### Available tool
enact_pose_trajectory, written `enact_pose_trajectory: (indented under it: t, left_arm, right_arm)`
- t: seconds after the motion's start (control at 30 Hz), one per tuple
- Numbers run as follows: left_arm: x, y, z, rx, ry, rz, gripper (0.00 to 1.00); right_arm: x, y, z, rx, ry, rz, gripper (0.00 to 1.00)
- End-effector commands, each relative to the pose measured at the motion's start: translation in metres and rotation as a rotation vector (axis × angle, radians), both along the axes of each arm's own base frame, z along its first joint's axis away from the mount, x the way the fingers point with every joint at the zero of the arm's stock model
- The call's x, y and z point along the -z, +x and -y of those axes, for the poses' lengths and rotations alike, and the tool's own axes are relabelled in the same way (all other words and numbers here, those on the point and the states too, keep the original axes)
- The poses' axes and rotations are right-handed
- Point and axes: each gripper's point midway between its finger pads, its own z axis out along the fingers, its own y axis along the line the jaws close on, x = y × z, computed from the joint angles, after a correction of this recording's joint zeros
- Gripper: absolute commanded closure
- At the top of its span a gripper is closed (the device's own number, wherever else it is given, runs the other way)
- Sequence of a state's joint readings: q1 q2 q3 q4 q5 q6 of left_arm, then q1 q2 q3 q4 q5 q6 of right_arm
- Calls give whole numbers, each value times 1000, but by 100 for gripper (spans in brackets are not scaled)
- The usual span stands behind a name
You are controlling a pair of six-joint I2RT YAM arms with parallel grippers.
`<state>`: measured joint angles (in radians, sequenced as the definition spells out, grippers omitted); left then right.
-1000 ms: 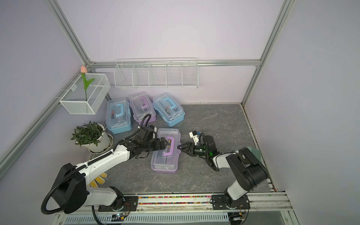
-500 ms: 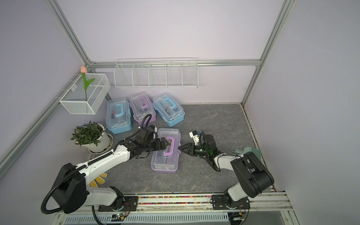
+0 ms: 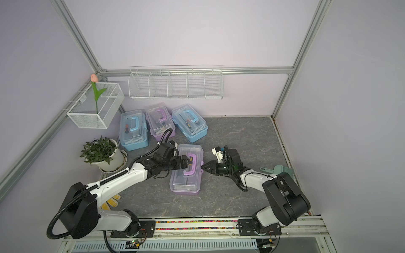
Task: Close toolboxes
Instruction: Fasten the toolbox latch on the toolbox.
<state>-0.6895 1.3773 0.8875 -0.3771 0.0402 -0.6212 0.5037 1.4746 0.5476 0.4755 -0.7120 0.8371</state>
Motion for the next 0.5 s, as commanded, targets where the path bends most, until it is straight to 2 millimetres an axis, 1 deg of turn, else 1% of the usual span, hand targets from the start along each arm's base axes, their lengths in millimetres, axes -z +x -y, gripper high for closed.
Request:
enact_pose_trajectory:
  t: [0.0, 0.3, 0.47]
  left_arm:
    - [21, -24, 7, 36, 14, -120, 4]
    - [17, -24, 13, 46, 7, -112, 4]
    - [17, -25, 14, 48, 8, -110, 4]
  right_arm:
    - [-6, 0, -1, -10, -36, 35, 61]
    - [-2, -3, 3, -17, -155, 41, 65]
    - [-1, -4, 1, -25, -178, 42, 69]
